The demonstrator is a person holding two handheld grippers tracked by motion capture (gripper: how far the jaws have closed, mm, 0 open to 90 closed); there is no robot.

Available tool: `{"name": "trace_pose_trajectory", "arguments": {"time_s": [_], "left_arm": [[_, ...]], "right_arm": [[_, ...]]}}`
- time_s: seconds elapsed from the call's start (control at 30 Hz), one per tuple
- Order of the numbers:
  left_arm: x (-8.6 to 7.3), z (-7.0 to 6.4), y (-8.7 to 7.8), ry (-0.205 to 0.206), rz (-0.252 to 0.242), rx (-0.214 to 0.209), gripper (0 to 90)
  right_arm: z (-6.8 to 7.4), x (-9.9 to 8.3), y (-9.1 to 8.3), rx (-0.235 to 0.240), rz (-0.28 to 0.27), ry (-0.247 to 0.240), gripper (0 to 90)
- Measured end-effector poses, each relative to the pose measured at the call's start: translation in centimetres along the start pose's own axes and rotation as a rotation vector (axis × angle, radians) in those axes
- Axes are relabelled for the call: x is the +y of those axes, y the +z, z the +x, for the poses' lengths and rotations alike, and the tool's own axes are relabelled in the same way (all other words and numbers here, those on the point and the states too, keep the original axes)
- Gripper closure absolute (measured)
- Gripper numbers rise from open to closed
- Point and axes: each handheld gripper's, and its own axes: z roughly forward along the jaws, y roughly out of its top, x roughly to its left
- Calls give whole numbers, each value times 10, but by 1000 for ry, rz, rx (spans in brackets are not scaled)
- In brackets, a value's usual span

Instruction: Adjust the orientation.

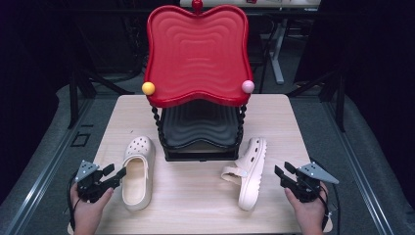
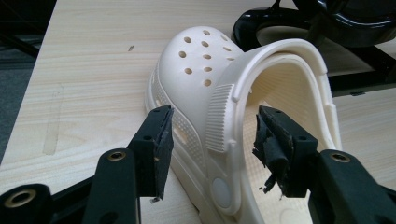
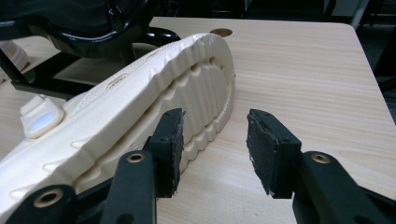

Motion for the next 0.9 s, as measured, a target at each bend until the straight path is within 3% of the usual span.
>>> {"name": "trace_pose_trajectory", "arguments": {"time_s": [0.27,0.9], "left_arm": [[1,0,-3,-9,-10,14,491],[5,-9,-4,30,-25,5,556]], "right_arm": [[5,-2,2,11,10,-45,513],[8,-1,-3,0,-18,-49,509]]}}
